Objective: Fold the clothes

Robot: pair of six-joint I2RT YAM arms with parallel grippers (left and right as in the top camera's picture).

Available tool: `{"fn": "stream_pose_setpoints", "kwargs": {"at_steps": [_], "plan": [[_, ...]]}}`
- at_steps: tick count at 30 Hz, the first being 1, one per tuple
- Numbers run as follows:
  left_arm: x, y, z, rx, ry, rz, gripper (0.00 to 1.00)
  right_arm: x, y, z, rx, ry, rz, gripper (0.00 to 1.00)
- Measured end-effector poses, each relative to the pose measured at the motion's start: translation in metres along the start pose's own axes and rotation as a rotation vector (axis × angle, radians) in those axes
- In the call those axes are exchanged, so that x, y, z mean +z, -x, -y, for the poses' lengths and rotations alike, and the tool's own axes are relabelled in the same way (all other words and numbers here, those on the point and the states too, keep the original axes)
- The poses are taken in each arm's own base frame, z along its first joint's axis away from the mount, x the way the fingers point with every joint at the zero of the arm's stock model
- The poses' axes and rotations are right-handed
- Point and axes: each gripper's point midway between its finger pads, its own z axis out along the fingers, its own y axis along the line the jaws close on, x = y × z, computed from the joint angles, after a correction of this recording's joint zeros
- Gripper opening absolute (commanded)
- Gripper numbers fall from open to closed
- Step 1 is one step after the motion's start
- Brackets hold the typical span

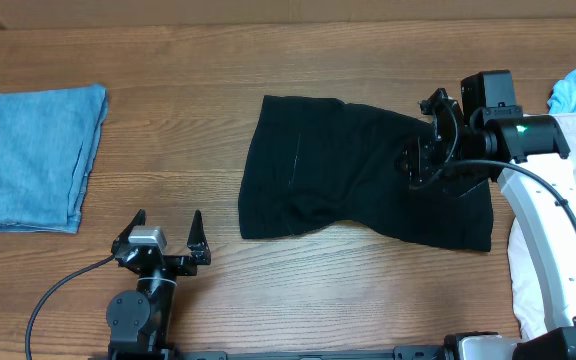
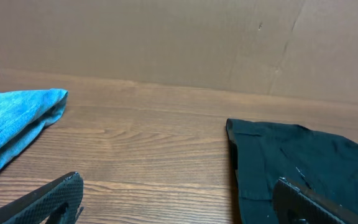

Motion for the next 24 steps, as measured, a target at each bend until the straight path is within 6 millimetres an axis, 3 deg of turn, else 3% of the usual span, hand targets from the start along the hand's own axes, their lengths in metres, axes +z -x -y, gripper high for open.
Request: {"fn": "stream_pose_setpoints", "kwargs": {"at_steps": [24], "plan": [[0.0,0.0,0.0,0.0,0.0,0.0,1.0,-0.0003,0.0081,0.0075,0.008,-0.044,0.033,0.6]]}}
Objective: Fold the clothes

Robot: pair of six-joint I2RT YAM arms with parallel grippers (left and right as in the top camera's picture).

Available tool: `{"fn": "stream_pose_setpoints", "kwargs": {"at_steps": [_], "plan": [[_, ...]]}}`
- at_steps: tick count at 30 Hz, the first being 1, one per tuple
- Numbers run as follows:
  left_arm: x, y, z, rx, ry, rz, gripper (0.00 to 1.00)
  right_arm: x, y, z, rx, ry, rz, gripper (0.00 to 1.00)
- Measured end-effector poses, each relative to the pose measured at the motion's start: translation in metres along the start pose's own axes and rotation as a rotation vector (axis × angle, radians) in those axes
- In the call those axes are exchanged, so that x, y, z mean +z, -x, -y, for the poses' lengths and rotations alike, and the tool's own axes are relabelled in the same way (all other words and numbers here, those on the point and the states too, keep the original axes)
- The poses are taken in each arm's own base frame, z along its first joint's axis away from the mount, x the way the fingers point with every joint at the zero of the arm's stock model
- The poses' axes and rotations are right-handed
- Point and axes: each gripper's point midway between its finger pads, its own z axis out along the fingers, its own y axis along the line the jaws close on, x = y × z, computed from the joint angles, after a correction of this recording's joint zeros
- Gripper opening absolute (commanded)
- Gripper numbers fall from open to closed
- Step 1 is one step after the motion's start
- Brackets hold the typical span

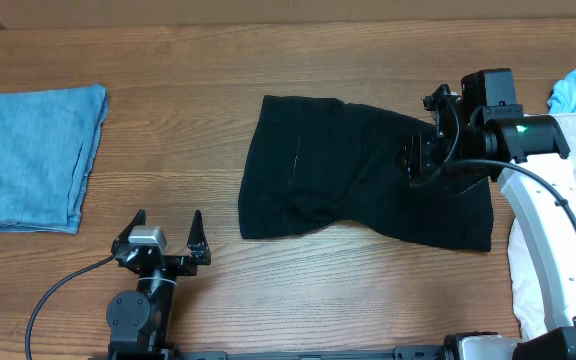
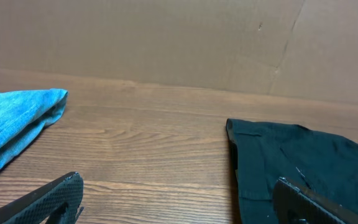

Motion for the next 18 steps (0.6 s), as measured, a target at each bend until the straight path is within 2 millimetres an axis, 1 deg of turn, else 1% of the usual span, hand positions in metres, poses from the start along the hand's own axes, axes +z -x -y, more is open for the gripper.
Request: {"fn": "stream_pose_setpoints", "kwargs": {"at_steps": [3,7,10,12,15,18], "plan": [[0.0,0.0,0.0,0.0,0.0,0.0,1.0,0.0,0.001,0.001,0.006,-0.001,0.004,0.64],[0.0,0.0,0.0,0.0,0.0,0.0,1.0,-0.005,0.018,0.017,0.054,-0.017,0.076,0.65],[0.0,0.0,0.0,0.0,0.0,0.0,1.0,-0.008,0.03,0.024,0.067,-0.023,0.125,0.65],[0.0,0.0,0.0,0.0,0.0,0.0,1.0,-0.012,0.041,0.03,0.082,-0.027,0.174,0.66],[0.0,0.003,0.0,0.0,-0.002,0.013,1.0,-0.015,0.043,0.041,0.128,-0.038,0.187,0.68],[0.0,0.005,0.001,0.0,-0.003,0.021,1.0,-0.017,0.042,0.047,0.15,-0.044,0.188,0.68]]}}
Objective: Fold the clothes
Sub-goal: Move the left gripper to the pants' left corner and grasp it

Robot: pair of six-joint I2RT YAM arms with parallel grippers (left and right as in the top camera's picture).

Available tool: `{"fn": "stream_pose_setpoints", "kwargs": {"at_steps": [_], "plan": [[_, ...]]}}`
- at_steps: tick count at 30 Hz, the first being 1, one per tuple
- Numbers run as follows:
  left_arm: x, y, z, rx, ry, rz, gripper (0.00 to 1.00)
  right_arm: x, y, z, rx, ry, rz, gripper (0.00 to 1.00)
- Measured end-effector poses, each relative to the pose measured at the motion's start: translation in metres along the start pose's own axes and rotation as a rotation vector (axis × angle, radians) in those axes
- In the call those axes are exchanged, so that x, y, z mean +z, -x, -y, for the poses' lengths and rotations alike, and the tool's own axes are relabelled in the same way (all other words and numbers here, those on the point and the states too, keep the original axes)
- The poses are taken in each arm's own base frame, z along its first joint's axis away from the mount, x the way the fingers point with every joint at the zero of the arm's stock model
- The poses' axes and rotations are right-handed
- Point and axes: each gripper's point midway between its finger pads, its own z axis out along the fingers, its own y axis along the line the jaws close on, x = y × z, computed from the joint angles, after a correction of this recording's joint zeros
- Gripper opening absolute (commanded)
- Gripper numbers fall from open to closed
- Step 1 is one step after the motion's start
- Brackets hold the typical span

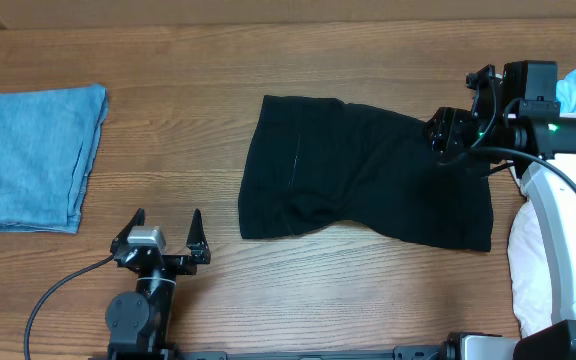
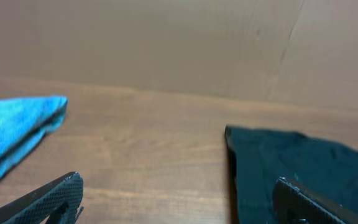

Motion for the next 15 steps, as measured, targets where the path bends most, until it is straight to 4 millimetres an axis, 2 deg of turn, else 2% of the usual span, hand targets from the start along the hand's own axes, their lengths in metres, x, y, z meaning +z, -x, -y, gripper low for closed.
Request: {"fn": "stream_pose_setpoints", "kwargs": {"at_steps": [2,5,7,9,11,12,14,15], "plan": [[-0.003,0.031,0.015,0.007,-0.077,0.12,1.0,0.0,0.003,0.0,-0.002,0.001,0.012,0.68],[-0.007,0.038,0.025,0.007,-0.124,0.076,1.0,-0.002,0.008,-0.001,-0.007,0.003,0.031,0.67],[-0.019,0.083,0.039,0.007,-0.158,0.051,1.0,-0.01,0.02,-0.003,-0.014,-0.004,0.066,0.67],[-0.02,0.137,0.051,0.007,-0.173,-0.004,1.0,-0.022,0.035,-0.004,-0.022,-0.022,0.112,0.67],[-0.002,0.178,0.063,0.009,-0.185,-0.142,1.0,-0.03,0.042,-0.003,-0.024,-0.042,0.137,0.67],[0.012,0.188,0.067,0.002,-0.188,-0.243,1.0,-0.032,0.045,0.0,-0.019,-0.053,0.147,0.67],[0.05,0.195,0.071,-0.027,-0.182,-0.448,1.0,-0.037,0.046,0.016,0.015,-0.077,0.153,0.68],[0.079,0.199,0.075,-0.042,-0.196,-0.513,1.0,-0.041,0.048,0.031,0.052,-0.095,0.161,0.68]]}}
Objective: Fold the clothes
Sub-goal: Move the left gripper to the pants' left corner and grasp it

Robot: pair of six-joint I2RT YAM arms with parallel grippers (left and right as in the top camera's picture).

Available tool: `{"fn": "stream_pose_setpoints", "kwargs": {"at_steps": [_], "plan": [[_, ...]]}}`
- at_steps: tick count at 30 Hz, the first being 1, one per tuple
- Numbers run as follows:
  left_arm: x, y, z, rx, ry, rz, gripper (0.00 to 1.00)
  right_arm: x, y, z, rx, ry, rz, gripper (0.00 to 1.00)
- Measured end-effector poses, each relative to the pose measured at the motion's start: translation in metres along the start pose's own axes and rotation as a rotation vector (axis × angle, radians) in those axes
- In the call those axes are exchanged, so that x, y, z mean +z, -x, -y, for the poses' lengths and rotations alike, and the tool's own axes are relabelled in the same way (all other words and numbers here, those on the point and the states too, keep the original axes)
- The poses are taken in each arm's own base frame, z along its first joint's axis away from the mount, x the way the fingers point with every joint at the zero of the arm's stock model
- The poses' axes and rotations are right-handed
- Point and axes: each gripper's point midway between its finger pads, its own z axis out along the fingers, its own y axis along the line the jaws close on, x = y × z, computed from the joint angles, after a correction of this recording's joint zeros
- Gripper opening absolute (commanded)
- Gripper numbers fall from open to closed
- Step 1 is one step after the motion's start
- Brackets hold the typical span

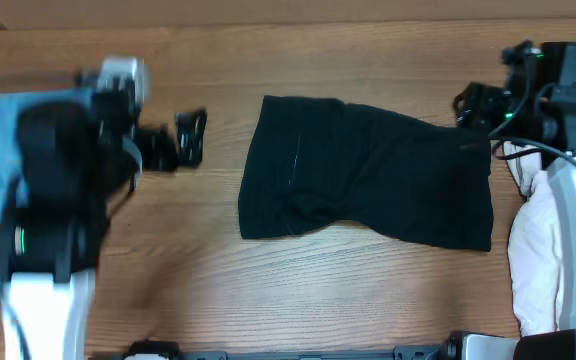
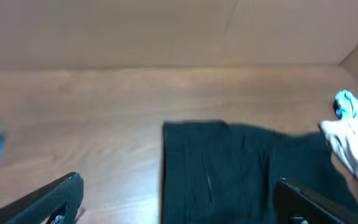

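Note:
A black garment (image 1: 368, 180) lies spread flat in the middle of the wooden table (image 1: 368, 290), its lower left edge rumpled. It also fills the lower part of the left wrist view (image 2: 241, 168). My left gripper (image 1: 183, 140) hovers open to the left of the garment, blurred, with nothing between its fingers (image 2: 58, 196). My right gripper (image 1: 473, 105) is off the garment's upper right corner. Its jaws are too dark and small to read.
A folded blue cloth lies at the left edge, partly hidden under my left arm. A pile of white clothes (image 1: 538, 250) sits at the right edge, and the left wrist view shows it with a light blue piece (image 2: 347, 102).
My left arm has left its spot at the front edge and now hangs over the table left of the garment, facing it. The right gripper has moved further right, off the garment's corner.
At first my right gripper was down on the garment's right part while the left arm rested at the front edge. The right gripper then stood higher and further right each time. Now it is past the garment's corner, and the left arm is up beside the garment.

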Motion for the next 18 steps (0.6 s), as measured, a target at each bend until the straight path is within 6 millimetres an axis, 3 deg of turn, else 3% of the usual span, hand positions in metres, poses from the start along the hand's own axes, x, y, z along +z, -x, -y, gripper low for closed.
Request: {"fn": "stream_pose_setpoints", "kwargs": {"at_steps": [2,4,7,8,10,13,15,18], "plan": [[0.053,0.019,-0.005,-0.024,-0.043,-0.078,1.0,-0.003,0.005,0.022,0.046,-0.019,0.014,0.68],[0.099,0.02,-0.007,-0.038,-0.107,-0.116,0.8,-0.002,0.006,0.033,0.057,-0.02,0.013,0.68],[0.175,-0.027,-0.014,-0.128,-0.214,-0.287,0.7,0.009,0.008,0.037,0.038,-0.007,0.001,0.68],[0.189,-0.04,-0.014,-0.149,-0.228,-0.327,0.7,0.017,0.008,0.038,0.03,-0.003,-0.012,0.68],[0.228,-0.085,-0.008,-0.195,-0.255,-0.456,0.7,0.033,0.005,0.043,0.022,-0.002,-0.042,0.68],[0.264,-0.139,0.02,-0.172,-0.271,-0.589,0.71,0.052,0.001,0.049,0.018,-0.002,-0.079,0.68],[0.28,-0.159,0.03,-0.145,-0.269,-0.622,0.73,0.062,-0.002,0.052,0.011,-0.002,-0.095,0.68],[0.3,-0.182,0.02,-0.135,-0.186,-0.648,0.75,0.075,-0.006,0.057,0.008,-0.002,-0.122,0.69]]}}
